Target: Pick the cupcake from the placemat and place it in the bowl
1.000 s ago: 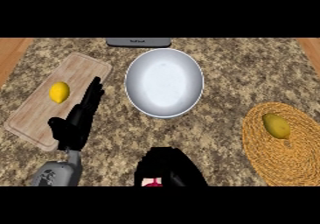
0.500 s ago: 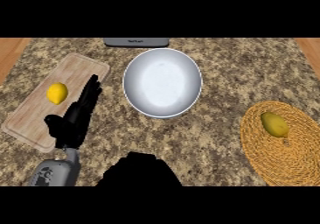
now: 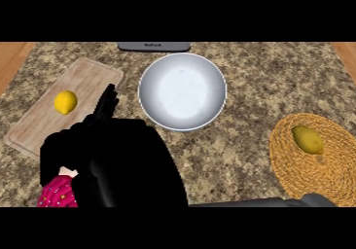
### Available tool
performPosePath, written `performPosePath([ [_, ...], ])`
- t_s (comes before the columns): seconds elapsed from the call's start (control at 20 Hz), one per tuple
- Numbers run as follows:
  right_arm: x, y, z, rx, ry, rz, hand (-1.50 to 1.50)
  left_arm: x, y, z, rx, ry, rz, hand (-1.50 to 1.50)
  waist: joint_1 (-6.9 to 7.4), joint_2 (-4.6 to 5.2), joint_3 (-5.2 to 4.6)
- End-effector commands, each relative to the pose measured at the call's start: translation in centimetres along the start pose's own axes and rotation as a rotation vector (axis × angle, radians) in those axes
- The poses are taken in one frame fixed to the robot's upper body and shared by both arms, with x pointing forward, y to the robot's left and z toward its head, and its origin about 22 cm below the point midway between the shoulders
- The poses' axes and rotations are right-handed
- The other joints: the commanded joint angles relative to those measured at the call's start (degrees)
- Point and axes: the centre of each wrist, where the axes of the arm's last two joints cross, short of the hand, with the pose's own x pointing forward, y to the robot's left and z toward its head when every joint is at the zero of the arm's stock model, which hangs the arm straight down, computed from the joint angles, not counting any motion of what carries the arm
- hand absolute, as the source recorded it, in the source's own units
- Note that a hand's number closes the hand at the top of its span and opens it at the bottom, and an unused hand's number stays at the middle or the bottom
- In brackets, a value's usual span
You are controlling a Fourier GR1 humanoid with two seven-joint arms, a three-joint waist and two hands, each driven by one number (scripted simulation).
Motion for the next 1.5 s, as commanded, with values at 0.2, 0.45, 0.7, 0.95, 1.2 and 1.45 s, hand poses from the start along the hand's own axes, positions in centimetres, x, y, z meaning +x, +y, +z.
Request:
performPosePath([
  [0.2,0.2,0.0,-6.7,-0.036,0.14,0.189,1.5,-0.3,2.0,0.5,0.03,0.009,-0.006,0.0,-0.63,0.19,0.08],
  [0.45,-5.2,1.2,-9.0,-0.007,0.167,0.347,1.5,-1.1,2.3,0.9,0.022,-0.001,-0.008,0.0,-0.69,0.41,0.11],
  [0.7,-8.3,-0.7,-13.4,-0.077,0.208,0.365,1.5,1.5,0.6,-0.7,0.015,-0.026,-0.007,0.0,-0.4,0.56,0.13],
  [0.95,-14.7,1.9,-11.6,-0.046,0.235,0.431,1.5,1.0,1.2,-0.9,0.015,-0.019,-0.008,0.0,-0.82,0.5,0.14],
  [1.2,-20.3,1.2,-11.7,-0.049,0.293,0.431,1.5,-0.6,1.6,0.6,0.012,-0.012,-0.004,0.0,-0.34,0.64,0.14],
  [1.45,-23.5,1.6,-10.7,0.046,0.407,0.277,1.5,-0.6,0.4,0.8,0.001,0.001,0.009,0.0,-0.16,0.71,0.16],
])
